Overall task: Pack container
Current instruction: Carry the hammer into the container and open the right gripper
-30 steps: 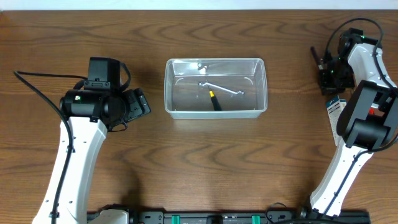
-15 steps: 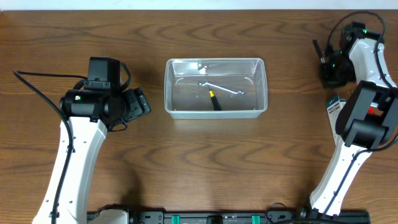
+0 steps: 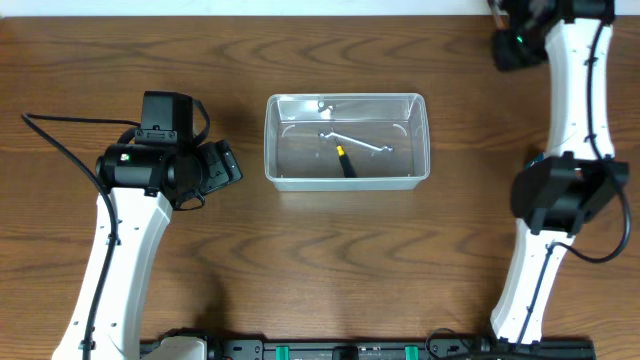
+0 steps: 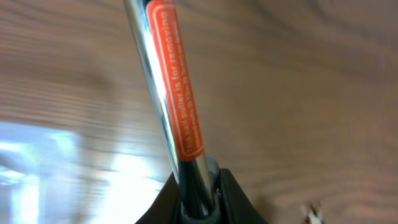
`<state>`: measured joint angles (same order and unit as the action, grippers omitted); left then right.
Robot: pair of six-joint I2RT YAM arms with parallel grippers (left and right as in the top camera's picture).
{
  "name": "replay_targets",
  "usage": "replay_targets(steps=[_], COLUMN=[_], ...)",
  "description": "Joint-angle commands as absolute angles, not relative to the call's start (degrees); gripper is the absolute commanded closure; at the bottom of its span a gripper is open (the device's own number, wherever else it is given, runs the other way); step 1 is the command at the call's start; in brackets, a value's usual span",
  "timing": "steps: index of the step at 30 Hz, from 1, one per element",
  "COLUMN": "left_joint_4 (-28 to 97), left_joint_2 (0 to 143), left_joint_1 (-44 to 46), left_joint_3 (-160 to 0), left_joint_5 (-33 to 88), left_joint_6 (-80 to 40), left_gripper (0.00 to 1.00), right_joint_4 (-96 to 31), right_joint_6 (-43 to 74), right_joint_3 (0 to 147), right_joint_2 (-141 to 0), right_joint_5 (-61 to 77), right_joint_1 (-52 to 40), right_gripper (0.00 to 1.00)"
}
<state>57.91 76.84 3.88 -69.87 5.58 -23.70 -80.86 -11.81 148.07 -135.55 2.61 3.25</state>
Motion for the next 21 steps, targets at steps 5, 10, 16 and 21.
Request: replay_targets(steps=[5,10,16,21], left_joint_4=[57.52,57.52,57.54,57.54], left_joint_2=[77.17,77.17,77.17,77.17], left_joint_1=[3.99,3.99,3.99,3.99], left_joint_3=[-69.58,-69.58,-69.58,-69.58], left_joint_5=[4.86,4.84,4.84,4.84], left_joint_6=[-22.74,-22.72,-22.72,-22.7], left_gripper=[0.13,0.13,0.13,0.13], right_joint_4=[-84.97,-85.97,-88.03,-89.62], right_joint_6=[-16.38,-24.34,-34.68,-41.15], right_joint_3=[155.65,154.58,151.81,146.5], right_joint_2=[-135.24,-135.24,-135.24,-135.24], right_joint_5=[6.5,6.5,6.46,6.26], right_joint_1=[-8.14,-16.08,-23.94,-26.74], right_gripper=[0.99,0.99,0.99,0.99])
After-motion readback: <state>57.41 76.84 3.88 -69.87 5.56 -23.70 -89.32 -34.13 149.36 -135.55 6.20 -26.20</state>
